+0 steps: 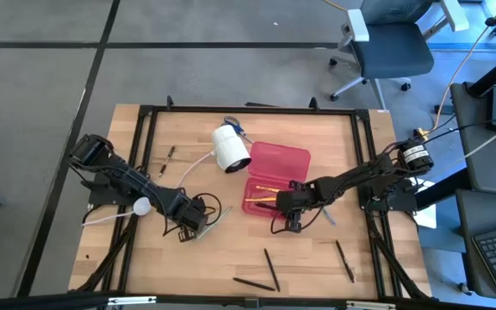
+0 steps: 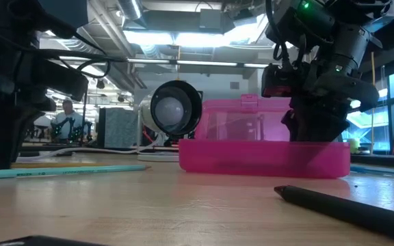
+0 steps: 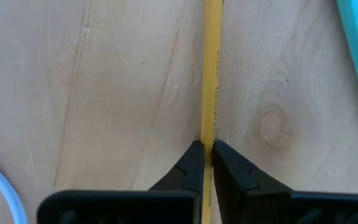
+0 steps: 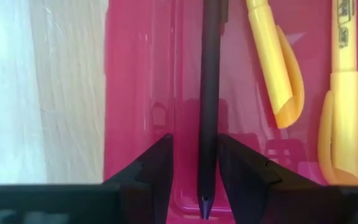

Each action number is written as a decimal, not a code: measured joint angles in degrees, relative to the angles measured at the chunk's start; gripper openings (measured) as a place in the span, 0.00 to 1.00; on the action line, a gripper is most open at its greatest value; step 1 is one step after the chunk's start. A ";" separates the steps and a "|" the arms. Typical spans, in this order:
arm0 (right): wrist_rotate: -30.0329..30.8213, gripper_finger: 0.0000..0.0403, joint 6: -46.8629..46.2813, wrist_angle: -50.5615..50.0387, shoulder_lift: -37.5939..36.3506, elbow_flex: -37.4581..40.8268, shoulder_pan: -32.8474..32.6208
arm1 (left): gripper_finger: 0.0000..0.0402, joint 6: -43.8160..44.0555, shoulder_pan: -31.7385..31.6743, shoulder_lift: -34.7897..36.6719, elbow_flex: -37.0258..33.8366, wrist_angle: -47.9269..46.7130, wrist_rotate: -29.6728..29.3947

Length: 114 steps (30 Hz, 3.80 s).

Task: Pick & place school supplies into a supply box
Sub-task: Put the black pen into the pink supply box, then put the yellow pencil into the pink supply box, then put the blue pen into the pink supply box

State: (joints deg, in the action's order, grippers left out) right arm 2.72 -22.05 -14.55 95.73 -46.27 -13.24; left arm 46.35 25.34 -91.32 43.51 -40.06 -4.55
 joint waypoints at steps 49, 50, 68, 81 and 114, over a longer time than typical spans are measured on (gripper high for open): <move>9.57 0.32 -3.49 -9.31 -19.86 -0.05 -6.21 | 0.02 -22.70 -6.36 3.42 14.12 6.06 -6.50; 11.02 0.32 -4.87 -10.66 -20.46 -0.05 -7.04 | 0.03 -24.54 -7.20 3.42 14.81 7.61 -6.02; 28.77 0.32 -29.15 -30.68 -22.44 -0.03 -20.92 | 0.03 -44.13 -20.40 -6.98 29.69 17.63 1.89; 26.46 0.32 -43.56 -36.21 -22.44 0.06 -25.44 | 0.03 -48.66 -25.01 -24.17 45.31 10.14 10.49; 22.18 0.32 -51.57 -35.81 -18.91 2.75 -23.97 | 0.15 -47.12 -25.57 -29.98 45.39 8.55 10.62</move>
State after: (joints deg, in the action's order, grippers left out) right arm 24.90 -73.62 -50.36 76.82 -43.53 -37.21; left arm -0.77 -0.22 -121.30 88.90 -31.51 6.07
